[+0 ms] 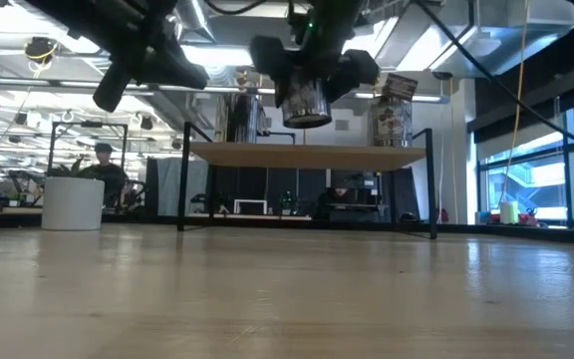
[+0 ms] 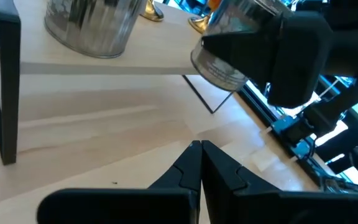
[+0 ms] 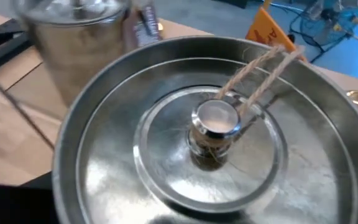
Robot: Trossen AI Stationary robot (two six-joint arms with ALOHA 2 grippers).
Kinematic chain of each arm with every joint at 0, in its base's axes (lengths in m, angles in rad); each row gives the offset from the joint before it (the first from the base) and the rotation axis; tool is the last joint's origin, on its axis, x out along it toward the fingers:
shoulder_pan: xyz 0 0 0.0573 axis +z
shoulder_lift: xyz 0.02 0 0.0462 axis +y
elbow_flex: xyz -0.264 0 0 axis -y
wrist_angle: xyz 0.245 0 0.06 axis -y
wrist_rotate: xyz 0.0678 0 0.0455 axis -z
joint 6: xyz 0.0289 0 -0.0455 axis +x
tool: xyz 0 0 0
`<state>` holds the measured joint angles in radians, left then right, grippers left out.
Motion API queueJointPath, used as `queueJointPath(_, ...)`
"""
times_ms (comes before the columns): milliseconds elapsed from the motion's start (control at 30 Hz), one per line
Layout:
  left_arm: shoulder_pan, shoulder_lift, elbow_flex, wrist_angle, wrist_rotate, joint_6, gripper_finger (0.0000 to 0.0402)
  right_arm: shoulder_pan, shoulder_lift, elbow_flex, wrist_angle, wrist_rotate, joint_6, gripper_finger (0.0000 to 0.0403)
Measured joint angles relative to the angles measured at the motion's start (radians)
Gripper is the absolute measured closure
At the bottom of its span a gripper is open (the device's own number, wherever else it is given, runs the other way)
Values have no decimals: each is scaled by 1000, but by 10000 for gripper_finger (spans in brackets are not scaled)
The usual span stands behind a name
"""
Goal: Pick & Place candle stick holders
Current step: Put the silver scented candle on the shelf aligned with the other silver scented candles
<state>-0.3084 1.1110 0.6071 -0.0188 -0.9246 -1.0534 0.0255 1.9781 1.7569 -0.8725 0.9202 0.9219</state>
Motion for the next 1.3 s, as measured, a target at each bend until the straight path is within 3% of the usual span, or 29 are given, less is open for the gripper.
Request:
queueJointPath(333,-11,0,0,-30,-1,-29,400,-42,0,-1,-12,72,105,49)
queueJointPath(1000,-11,0,0,-38,10,-35,400,-110,4,-2,-5,71,125,43)
queueJointPath(1300,-11,0,0,-38,23,-36,400,-117,70,-3,23,47,121,42)
